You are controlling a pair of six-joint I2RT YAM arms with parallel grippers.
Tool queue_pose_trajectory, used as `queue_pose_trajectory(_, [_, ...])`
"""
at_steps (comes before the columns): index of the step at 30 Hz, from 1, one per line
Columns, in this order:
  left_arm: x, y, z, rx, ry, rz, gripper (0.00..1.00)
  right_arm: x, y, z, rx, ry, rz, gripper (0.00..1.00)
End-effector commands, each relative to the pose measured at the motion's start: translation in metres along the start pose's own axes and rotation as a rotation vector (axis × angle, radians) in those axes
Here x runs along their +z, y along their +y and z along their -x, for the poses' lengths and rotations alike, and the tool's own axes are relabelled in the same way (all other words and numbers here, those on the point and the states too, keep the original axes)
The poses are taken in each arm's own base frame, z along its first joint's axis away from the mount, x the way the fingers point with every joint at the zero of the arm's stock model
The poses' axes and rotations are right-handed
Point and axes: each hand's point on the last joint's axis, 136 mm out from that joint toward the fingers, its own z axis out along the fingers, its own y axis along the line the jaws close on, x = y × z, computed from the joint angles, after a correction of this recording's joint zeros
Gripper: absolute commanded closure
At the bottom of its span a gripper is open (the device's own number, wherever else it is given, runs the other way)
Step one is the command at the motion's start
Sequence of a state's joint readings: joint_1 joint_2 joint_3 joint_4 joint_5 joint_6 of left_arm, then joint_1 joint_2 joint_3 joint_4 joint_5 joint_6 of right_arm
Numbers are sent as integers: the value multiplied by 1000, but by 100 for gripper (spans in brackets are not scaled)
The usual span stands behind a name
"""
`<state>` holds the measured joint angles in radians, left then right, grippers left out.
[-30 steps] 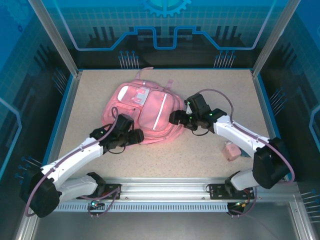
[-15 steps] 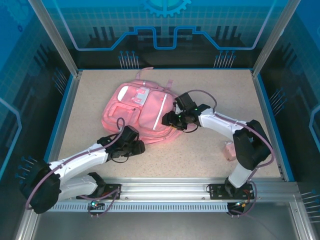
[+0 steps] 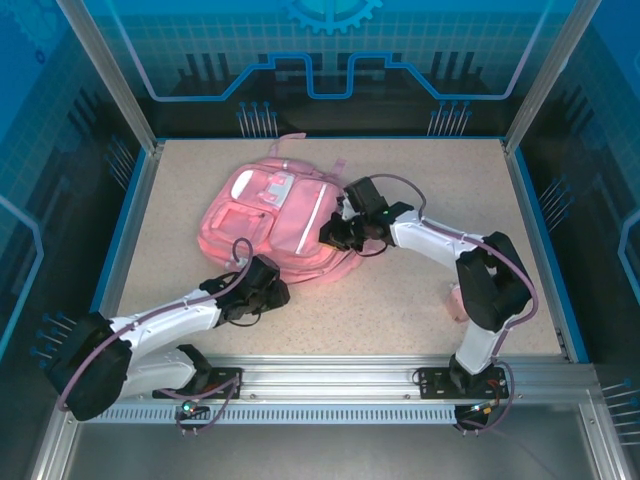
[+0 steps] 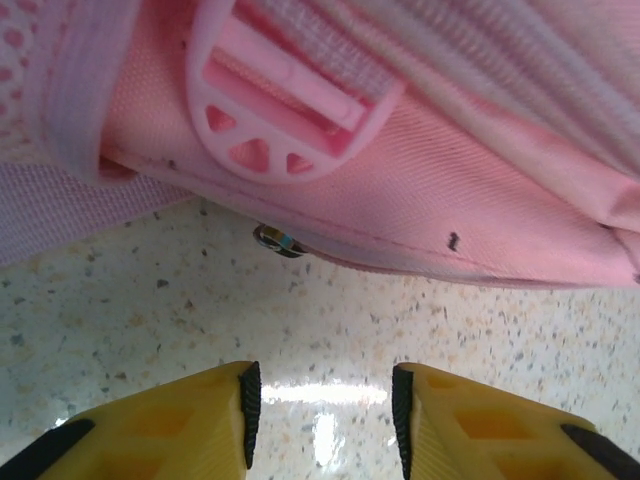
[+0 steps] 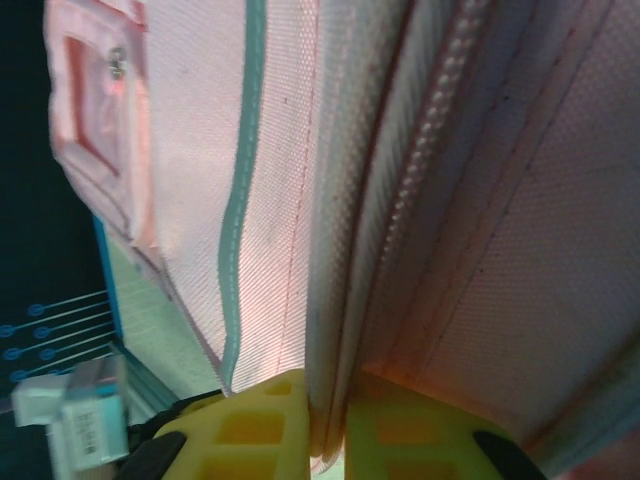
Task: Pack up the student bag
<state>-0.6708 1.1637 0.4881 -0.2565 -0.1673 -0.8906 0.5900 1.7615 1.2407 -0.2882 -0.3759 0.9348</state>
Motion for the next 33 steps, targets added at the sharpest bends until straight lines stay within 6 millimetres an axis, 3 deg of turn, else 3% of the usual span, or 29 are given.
queue_pose_trajectory(1, [1, 1, 17, -56, -109, -2, 57, -25, 66, 22, -84, -63, 186, 89])
queue_pose_trajectory(5, [-3, 6, 31, -89, -195, 1, 58, -40, 87, 26, -105, -66, 231, 91])
queue_pose_trajectory(10, [-6, 7, 48, -132, -262, -44, 63, -46, 96, 30, -107, -67, 254, 92])
queue_pose_trajectory(18, [-2, 3, 58, -49, -280, -51, 63, -47, 100, 31, -102, -65, 269, 93])
queue_pose_trajectory(25, [2, 2, 68, 26, -314, -64, 67, -46, 99, 31, -97, -60, 266, 93])
queue_pose_trajectory(33, [13, 5, 65, 91, -286, -42, 75, -44, 95, 31, -88, -58, 257, 94])
